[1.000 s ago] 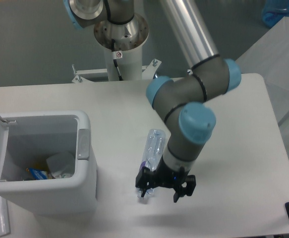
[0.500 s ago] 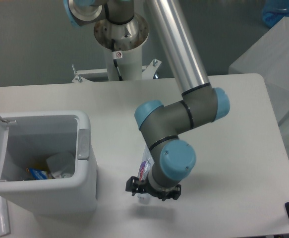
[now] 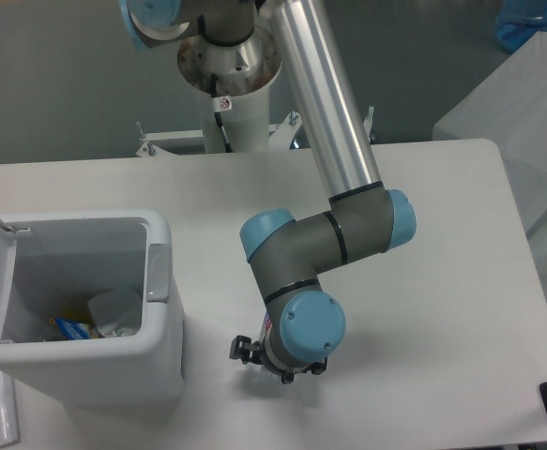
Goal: Place the trash in the trash can
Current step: 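Lower the gripper and close it around the bottle's middle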
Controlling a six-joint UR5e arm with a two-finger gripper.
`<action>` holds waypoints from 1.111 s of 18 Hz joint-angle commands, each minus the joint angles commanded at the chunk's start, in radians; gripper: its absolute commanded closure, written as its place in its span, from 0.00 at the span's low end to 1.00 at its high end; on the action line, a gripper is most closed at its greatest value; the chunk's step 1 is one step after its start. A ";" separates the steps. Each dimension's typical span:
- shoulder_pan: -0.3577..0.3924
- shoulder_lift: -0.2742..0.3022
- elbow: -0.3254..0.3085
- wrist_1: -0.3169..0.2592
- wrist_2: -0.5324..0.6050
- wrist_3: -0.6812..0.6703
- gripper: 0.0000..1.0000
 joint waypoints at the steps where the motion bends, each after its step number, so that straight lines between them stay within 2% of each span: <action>1: 0.000 0.000 0.002 0.000 0.000 0.000 0.61; 7: 0.000 0.002 0.008 0.006 0.002 0.000 0.73; 10: 0.000 0.005 0.009 0.009 0.000 0.000 0.87; 14: 0.002 0.017 0.012 0.012 -0.002 0.002 0.90; 20: 0.040 0.049 0.095 0.017 -0.012 0.005 0.90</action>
